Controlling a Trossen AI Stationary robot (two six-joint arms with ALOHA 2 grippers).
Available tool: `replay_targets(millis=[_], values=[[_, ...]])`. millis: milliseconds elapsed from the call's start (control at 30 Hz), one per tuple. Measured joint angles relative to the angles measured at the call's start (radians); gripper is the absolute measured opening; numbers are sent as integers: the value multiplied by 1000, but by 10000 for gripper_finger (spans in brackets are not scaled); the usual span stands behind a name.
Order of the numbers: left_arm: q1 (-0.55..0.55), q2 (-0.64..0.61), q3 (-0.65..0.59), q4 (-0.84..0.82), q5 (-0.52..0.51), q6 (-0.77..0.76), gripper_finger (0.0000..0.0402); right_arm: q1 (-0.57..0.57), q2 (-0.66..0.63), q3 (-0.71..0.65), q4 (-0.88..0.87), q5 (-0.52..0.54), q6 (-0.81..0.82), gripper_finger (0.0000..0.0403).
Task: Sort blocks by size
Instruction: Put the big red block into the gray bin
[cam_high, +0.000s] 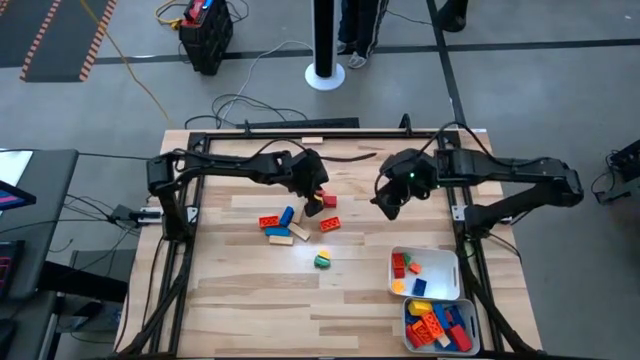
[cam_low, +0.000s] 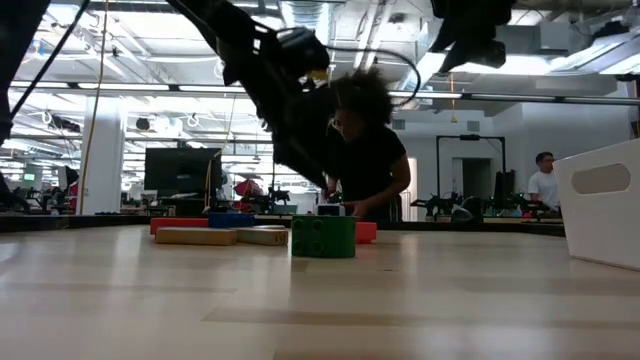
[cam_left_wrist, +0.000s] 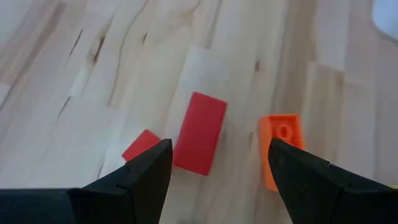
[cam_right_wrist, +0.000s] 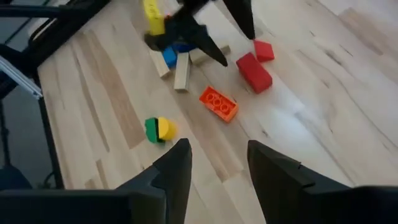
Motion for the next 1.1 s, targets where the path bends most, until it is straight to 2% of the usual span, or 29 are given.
replay_targets(millis=[133, 300, 633, 933, 1100], values=[[12, 37, 0, 8, 2, 47, 255, 28, 1, 0, 7, 41, 4, 193], [21, 99, 0, 36, 2, 118, 255, 72, 16, 0, 33, 141, 35, 194], [12, 118, 0, 75, -18, 355, 254, 78, 93, 1, 109, 148, 114, 193], [9, 164, 1, 93, 35, 358, 215, 66, 142, 2, 198, 148, 114, 193], [-5, 190, 1, 109, 14, 348, 187, 62, 141, 1, 217, 147, 115, 193]])
